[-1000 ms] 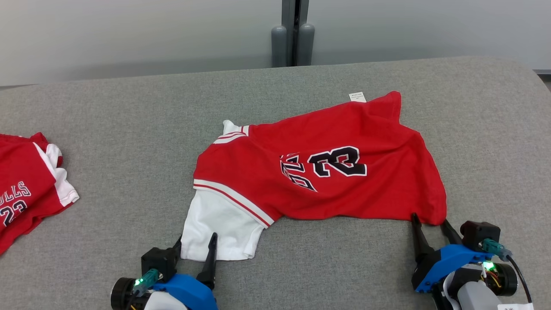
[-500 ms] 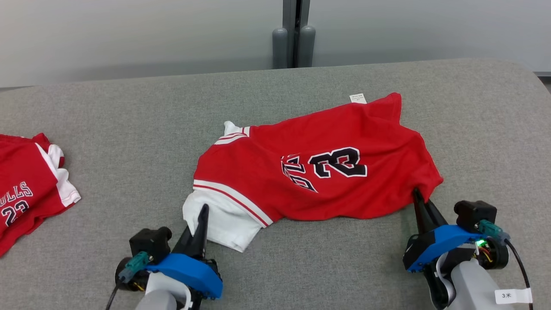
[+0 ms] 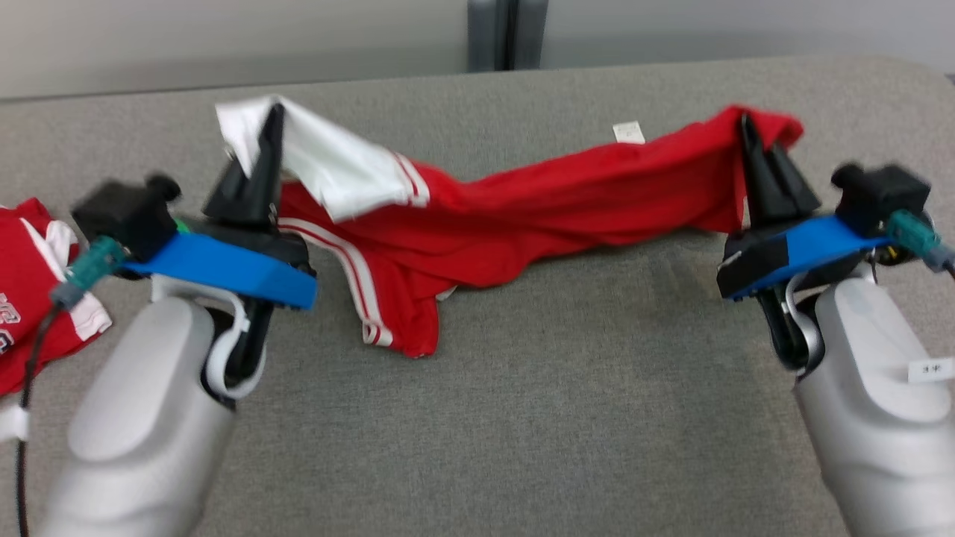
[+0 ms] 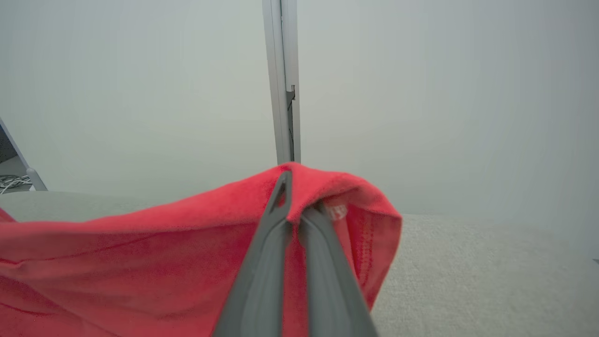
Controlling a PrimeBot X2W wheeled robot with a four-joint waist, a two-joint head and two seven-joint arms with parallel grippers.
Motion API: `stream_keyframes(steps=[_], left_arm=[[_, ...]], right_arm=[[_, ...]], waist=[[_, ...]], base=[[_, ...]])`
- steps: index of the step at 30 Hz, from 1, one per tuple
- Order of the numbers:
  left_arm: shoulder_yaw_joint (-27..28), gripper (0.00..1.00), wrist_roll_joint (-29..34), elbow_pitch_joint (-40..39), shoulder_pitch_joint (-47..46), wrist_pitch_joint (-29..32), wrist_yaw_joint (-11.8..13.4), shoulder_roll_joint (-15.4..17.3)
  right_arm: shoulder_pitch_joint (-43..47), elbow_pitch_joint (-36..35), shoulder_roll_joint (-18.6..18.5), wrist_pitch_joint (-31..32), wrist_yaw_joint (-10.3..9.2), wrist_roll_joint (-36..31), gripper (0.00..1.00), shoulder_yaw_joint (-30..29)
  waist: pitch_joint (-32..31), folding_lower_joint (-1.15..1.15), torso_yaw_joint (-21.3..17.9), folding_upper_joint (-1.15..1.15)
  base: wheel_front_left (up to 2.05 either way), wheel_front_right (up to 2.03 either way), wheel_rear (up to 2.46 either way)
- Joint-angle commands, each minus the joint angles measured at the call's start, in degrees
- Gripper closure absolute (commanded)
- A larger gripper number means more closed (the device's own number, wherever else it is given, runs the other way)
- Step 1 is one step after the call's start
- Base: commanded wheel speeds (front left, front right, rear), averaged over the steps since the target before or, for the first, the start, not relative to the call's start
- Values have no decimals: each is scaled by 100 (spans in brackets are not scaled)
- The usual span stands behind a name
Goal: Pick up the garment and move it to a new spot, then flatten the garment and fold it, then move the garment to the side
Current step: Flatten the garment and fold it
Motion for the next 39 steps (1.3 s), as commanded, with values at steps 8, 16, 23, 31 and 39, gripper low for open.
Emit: stream_keyframes(steps=[8, 16, 23, 31, 39], left_arm=[[-250, 100, -905, 898, -3053, 301, -6, 630], [-862, 100, -886, 1617, -5488, 442, -6, 853], [-1292, 100, -1062, 2123, -6835, 232, -6, 725], [-1821, 100, -1453, 2405, -6651, 34, -6, 787], [-1644, 100, -1641, 1969, -5307, -17, -6, 955]], right_arm=[[-3045, 1268, -122, 311, 1, 197, 100, 347], [-5394, 2171, -276, 606, 1, 120, 100, 509], [-6656, 2733, -263, 472, 1, -53, 100, 612], [-6741, 3393, -173, 277, 1, -44, 100, 871], [-5664, 3593, 122, 21, 1, 317, 100, 1105]], waist=[[1005, -1, 17, -1], [1656, -1, 93, -1], [1784, -1, 89, -1], [1844, -1, 102, -1], [1785, -1, 51, -1]], base=[[0, 0, 0], [0, 0, 0], [0, 0, 0], [0, 0, 0], [0, 0, 0]])
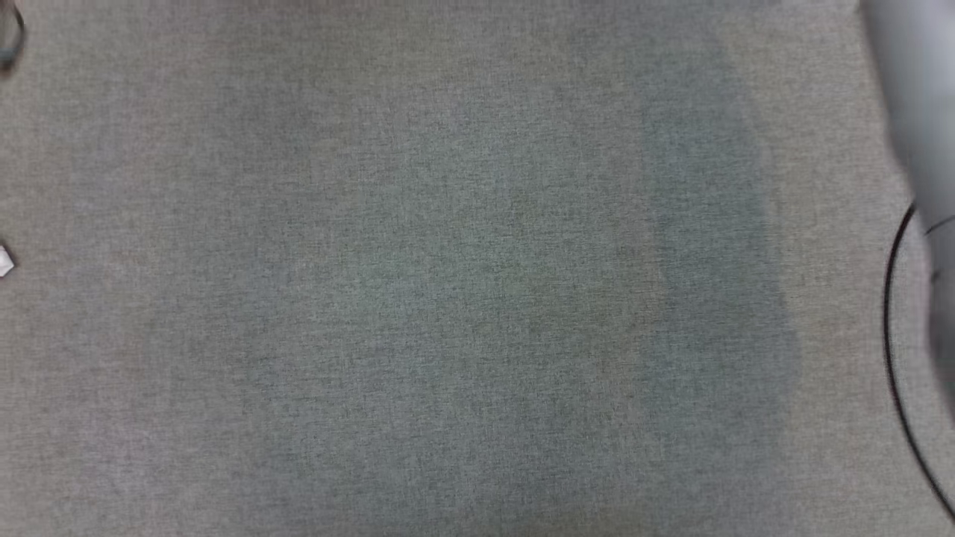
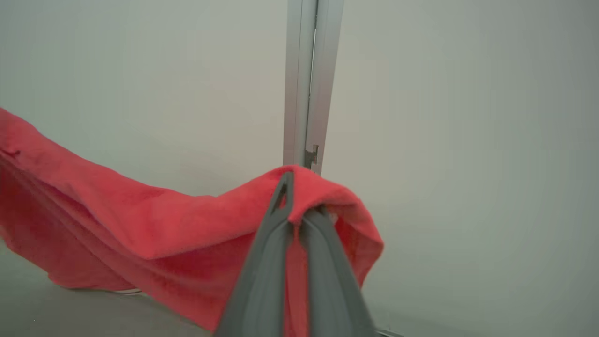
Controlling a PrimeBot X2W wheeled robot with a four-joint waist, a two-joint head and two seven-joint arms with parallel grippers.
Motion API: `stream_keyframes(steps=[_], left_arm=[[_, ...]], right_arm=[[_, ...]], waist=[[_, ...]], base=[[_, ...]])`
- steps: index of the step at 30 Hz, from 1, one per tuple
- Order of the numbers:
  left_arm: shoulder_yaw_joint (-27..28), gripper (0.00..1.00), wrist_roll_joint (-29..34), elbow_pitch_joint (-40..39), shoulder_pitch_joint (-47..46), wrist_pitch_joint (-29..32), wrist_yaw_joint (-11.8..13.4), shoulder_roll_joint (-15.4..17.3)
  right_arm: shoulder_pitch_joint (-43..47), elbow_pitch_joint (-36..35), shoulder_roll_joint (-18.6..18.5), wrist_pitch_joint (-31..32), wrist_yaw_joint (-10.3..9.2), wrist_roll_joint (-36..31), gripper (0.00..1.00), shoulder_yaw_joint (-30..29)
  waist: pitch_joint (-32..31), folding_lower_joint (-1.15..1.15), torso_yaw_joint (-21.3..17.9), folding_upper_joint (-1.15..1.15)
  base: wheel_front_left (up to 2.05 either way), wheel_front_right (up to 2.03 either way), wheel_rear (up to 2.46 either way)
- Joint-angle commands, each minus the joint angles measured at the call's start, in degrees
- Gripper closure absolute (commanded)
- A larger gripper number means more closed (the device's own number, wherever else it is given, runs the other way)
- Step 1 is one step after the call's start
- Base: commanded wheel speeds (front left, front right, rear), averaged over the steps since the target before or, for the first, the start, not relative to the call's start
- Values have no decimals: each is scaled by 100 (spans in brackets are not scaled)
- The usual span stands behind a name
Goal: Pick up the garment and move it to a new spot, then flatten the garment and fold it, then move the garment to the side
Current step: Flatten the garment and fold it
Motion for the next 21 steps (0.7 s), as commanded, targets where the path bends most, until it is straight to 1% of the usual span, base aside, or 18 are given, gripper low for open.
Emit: stream_keyframes(steps=[1, 3, 5, 8, 15, 17, 21], left_arm=[[219, 100, 39, -201, 431, -26, -6, 45], [493, 100, 161, -479, 988, -27, -6, 56], [694, 100, 302, -745, 1608, -26, -6, 1], [1065, 100, 552, -1156, 2498, -27, -6, -97], [1883, 100, 1185, -2008, 4506, -27, -6, -501], [2197, 100, 1287, -2242, 5020, -28, -6, -633], [2609, 100, 1446, -2661, 6105, -27, -6, -925]], right_arm=[[329, -88, 50, -56, 0, 115, 100, 41], [778, -228, 108, -73, 1, 248, 100, 120], [1267, -517, 135, -74, 1, 364, 100, 185], [2072, -976, 53, -77, 1, 540, 100, 282], [4018, -2095, -110, -75, 1, 917, 100, 225], [4545, -2352, -115, -76, 1, 1000, 100, 213], [5496, -2798, -171, -75, 1, 1144, 100, 110]], waist=[[-77, -1, -28, -2], [-167, -1, -40, -2], [-272, -1, -37, -2], [-450, -1, 12, -2], [-895, -1, 92, -2], [-1044, -1, 88, -2], [-1348, -1, 56, -2]], base=[[0, 0, 0], [0, 0, 0], [0, 0, 0], [0, 0, 0], [0, 0, 0], [0, 0, 0], [0, 0, 0]])
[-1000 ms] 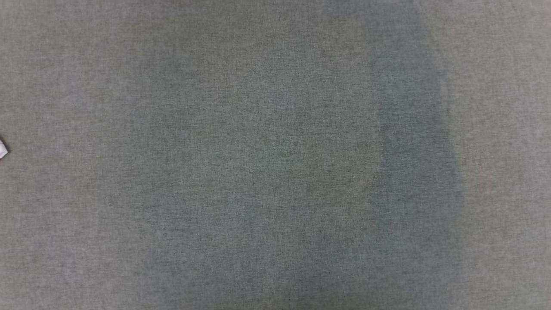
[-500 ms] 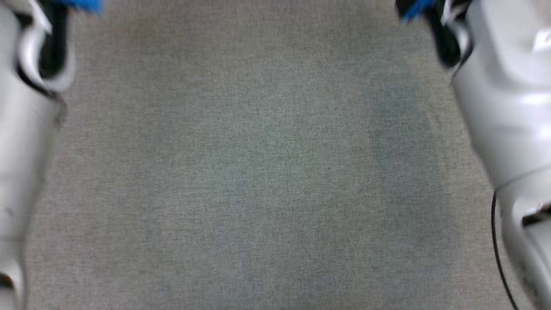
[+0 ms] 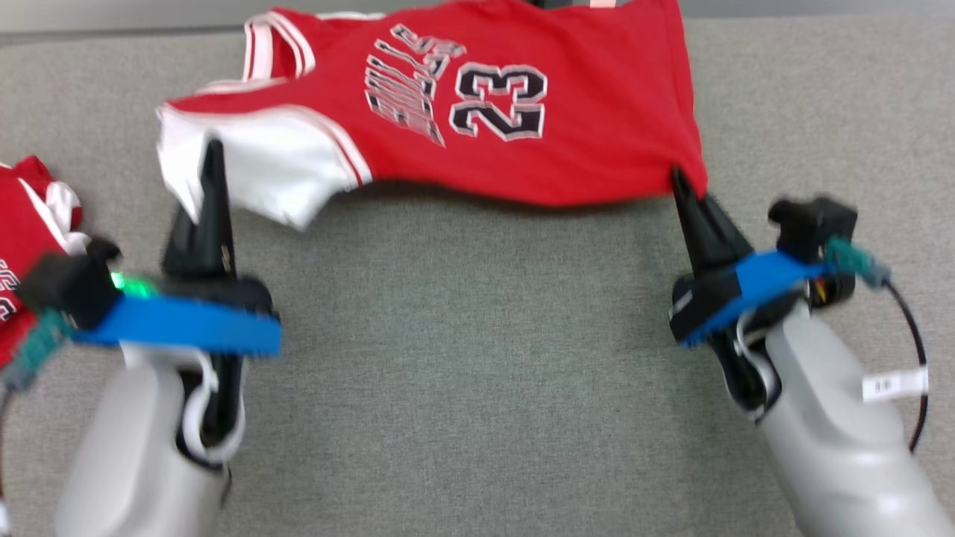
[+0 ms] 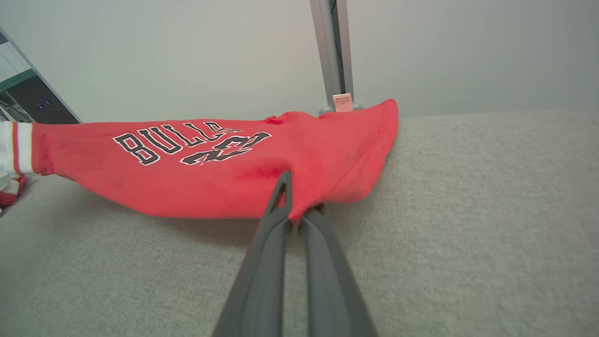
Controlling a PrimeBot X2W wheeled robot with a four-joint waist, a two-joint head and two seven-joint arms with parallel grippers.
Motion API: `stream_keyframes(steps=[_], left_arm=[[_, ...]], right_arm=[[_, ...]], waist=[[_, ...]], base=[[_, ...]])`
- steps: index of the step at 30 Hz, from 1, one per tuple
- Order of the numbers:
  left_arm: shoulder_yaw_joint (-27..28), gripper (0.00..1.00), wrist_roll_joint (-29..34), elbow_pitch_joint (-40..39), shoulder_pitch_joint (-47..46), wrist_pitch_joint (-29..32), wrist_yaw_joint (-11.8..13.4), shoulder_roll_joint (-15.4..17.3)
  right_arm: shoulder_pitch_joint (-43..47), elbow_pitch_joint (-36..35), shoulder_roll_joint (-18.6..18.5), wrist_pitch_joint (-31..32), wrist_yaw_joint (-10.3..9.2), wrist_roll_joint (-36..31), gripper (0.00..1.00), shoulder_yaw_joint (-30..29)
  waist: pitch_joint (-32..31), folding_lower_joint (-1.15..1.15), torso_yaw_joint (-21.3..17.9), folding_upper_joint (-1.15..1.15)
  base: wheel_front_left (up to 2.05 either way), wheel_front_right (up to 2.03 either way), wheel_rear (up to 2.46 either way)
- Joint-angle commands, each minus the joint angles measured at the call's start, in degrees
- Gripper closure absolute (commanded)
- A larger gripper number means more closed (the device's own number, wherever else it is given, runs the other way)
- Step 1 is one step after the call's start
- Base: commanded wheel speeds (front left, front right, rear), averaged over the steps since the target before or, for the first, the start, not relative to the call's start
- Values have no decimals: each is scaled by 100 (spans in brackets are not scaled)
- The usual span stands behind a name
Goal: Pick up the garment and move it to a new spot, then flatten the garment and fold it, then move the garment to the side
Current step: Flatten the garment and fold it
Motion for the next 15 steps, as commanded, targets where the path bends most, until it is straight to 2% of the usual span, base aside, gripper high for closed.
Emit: stream_keyframes(steps=[1, 8, 15], left_arm=[[119, 100, 123, -175, 483, -25, -6, -86], [558, 100, 333, -713, 2106, -26, -5, -507], [619, 100, 441, -1042, 3132, -27, -5, -748]], right_arm=[[445, -169, -48, -21, 1, 74, 100, -40], [1708, -683, -220, -22, 1, 122, 100, -145], [2648, -1108, -332, 61, 1, -80, 100, -370]], waist=[[-195, 2, -93, 1], [-716, 2, -149, 1], [-1140, 2, -148, 1]], base=[[0, 0, 0], [0, 0, 0], [0, 0, 0]])
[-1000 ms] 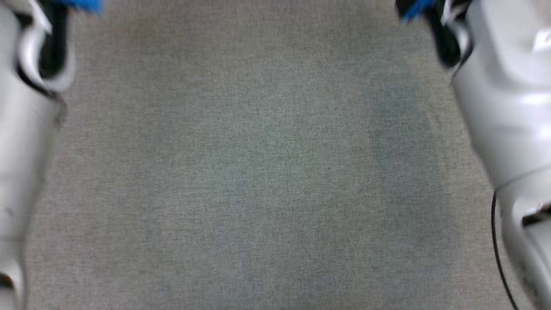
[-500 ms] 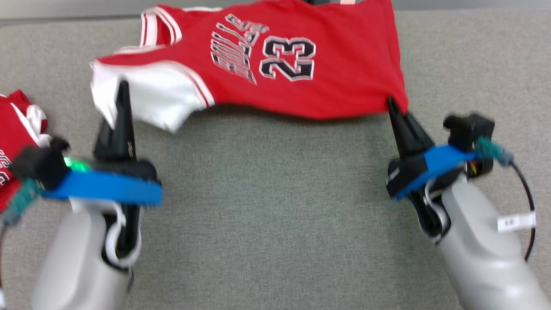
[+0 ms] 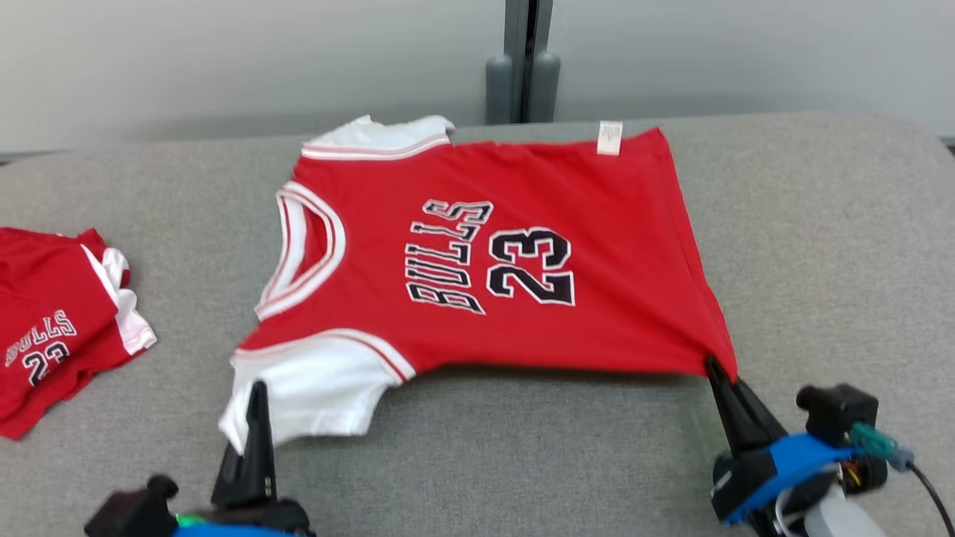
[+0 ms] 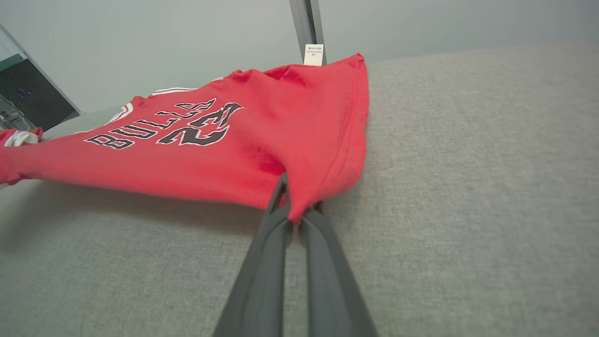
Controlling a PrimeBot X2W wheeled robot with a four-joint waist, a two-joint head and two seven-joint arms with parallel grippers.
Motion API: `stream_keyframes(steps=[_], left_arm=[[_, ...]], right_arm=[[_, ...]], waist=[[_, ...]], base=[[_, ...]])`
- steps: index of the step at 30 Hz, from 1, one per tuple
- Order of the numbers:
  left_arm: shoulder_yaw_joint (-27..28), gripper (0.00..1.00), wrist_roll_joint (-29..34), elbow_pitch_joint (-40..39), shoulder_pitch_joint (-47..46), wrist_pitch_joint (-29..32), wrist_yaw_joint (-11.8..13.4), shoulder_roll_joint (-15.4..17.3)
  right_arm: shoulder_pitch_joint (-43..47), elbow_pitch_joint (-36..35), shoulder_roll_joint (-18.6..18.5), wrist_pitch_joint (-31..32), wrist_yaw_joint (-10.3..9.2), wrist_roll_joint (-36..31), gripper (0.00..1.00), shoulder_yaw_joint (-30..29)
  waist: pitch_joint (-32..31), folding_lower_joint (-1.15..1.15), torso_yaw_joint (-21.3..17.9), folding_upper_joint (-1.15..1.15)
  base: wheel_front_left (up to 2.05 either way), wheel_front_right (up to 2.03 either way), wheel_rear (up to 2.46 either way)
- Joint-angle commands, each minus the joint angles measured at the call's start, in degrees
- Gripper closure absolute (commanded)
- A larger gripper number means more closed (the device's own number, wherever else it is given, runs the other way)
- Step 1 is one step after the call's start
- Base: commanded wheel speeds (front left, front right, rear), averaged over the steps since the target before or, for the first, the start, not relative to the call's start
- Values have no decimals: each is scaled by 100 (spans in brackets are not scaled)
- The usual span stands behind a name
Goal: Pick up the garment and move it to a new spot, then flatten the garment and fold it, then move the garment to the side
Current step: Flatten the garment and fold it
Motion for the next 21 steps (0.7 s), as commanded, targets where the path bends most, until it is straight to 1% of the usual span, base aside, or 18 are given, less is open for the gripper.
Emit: stream_keyframes(steps=[1, 7, 12, 15, 16, 21], left_arm=[[39, 100, 23, -71, 170, -28, 7, -28], [81, 100, 121, -441, 924, -28, 193, -210], [-153, 100, 152, -568, 1349, 15, 224, -286], [-231, 100, 214, -482, 1312, 25, 210, -246], [-239, 100, 199, -447, 1259, 23, 198, -249], [-370, 100, 232, -216, 884, 53, 121, -139]], right_arm=[[211, -105, -47, 51, 1, -53, 100, -74], [1229, -831, -116, 550, 1, -361, 100, -450], [1915, -1546, 47, 1010, 1, -548, 100, -748], [2058, -1802, 104, 1195, 1, -693, 100, -862], [2063, -1865, 184, 1243, 1, -663, 100, -885], [1932, -1999, 247, 1431, 1, -743, 100, -891]], waist=[[-114, 1, -56, 2], [-388, 1, -19, 2], [-447, 1, 22, 2], [-437, 1, 10, 2], [-427, 1, 1, 2], [-371, 1, 3, 2]], base=[[0, 0, 0], [0, 0, 0], [0, 0, 0], [0, 0, 0], [0, 0, 0], [0, 0, 0]])
